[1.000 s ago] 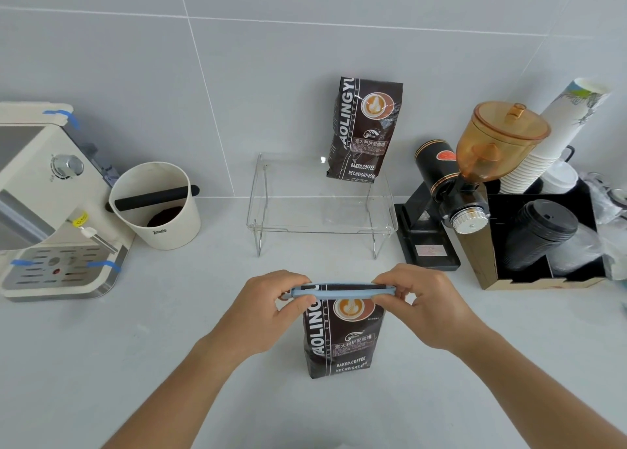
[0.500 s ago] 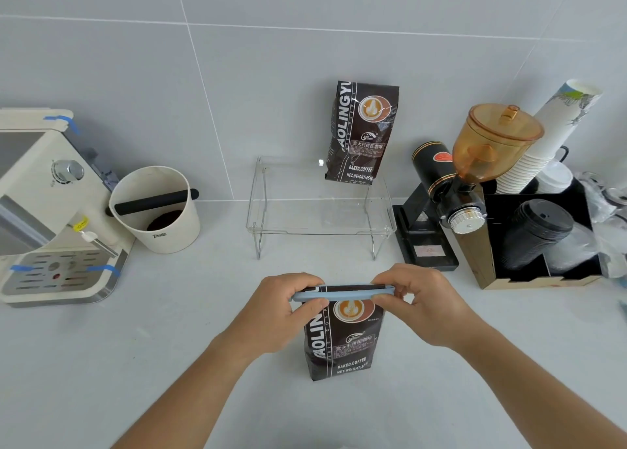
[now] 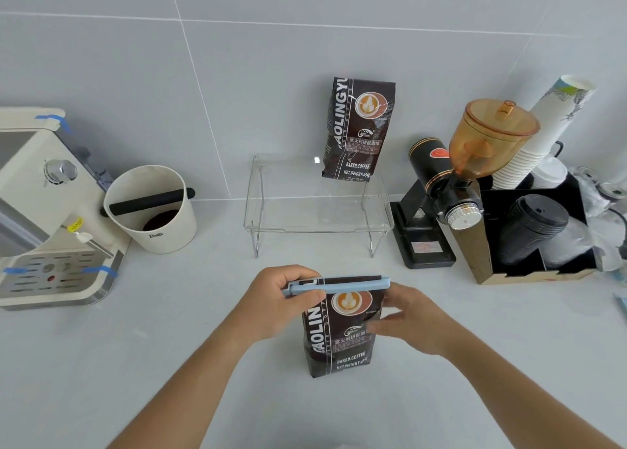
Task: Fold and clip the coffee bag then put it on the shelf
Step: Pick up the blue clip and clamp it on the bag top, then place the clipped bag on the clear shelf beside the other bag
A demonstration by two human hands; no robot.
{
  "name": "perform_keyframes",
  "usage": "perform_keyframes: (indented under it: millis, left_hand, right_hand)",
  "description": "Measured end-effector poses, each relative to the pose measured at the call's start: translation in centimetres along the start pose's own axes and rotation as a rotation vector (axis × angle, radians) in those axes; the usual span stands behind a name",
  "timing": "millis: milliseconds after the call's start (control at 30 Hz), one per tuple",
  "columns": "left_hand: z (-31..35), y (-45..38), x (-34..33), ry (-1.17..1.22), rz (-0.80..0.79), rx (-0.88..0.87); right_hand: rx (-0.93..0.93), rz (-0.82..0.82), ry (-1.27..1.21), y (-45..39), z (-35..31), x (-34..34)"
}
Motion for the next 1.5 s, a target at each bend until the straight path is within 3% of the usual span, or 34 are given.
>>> perform_keyframes:
  millis: [233, 433, 600, 967, 1500]
  left_hand:
    - [-4.1, 0.7, -0.6, 0.376, 0.07, 0.184]
    - [-9.7, 3.7, -3.2, 0.245, 0.036, 0.371]
    - [-10.3, 4.0, -3.8, 0.202, 0.19, 0.361]
    - [-8.3, 3.9, -4.9, 0.301, 0.182, 0.329]
    - [-1.3, 1.8, 1.2, 0.333, 0.371, 0.106]
  right_hand:
    - [-0.029, 0.091, -0.17, -1.5, 1.6, -0.4]
    - [-0.12, 0.092, -0.416, -2.4, 2.6, -1.1]
    - [-0.188, 0.15, -0.498, -1.6, 4.4, -2.0]
    - [-0.188, 0.145, -0.468, 0.1, 4.7, -4.3]
    - [0.005, 0.341, -0.31, -1.9, -4.4, -1.4]
Point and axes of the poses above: each hand's wrist, its own y-axis away from the middle knuckle, its own x-axis out of the back of the hand, z = x × y, the point moved 8 cm from there along -y, towards the middle knuckle, and after that the axes turned 5 degrees about z, right-handed, at the moved point
